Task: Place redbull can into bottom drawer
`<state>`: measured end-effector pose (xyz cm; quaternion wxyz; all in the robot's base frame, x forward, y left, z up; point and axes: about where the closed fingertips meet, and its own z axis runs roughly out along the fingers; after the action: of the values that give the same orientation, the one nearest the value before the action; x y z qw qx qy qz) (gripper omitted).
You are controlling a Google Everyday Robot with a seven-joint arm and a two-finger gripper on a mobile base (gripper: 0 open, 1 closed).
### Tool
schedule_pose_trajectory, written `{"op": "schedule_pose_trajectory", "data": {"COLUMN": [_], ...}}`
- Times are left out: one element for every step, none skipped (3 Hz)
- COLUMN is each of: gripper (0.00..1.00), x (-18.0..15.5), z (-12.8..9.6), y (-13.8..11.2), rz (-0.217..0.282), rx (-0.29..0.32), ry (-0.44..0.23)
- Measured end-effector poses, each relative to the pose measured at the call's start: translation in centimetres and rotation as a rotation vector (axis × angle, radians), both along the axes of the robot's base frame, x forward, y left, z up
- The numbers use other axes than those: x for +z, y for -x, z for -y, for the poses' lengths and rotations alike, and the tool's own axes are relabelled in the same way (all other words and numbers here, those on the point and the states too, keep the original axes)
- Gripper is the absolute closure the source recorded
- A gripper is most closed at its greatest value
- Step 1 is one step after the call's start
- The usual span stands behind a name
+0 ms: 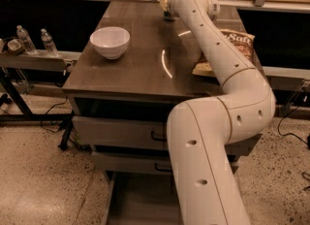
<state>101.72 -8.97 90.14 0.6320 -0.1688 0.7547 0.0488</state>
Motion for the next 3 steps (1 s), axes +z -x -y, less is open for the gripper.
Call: {"op": "schedule_pose_trajectory", "data": {"gripper": [0.80,1.00,1.00], "x": [0.5,3.2,7.8], "z": [0.3,-2.1,-6.8], "y": [0.4,2.8,8.1], "rz": [0.001,0.000,0.012], "rx": [0.007,0.097,0.266], "ry": [-0.012,-0.042,-0.081]}}
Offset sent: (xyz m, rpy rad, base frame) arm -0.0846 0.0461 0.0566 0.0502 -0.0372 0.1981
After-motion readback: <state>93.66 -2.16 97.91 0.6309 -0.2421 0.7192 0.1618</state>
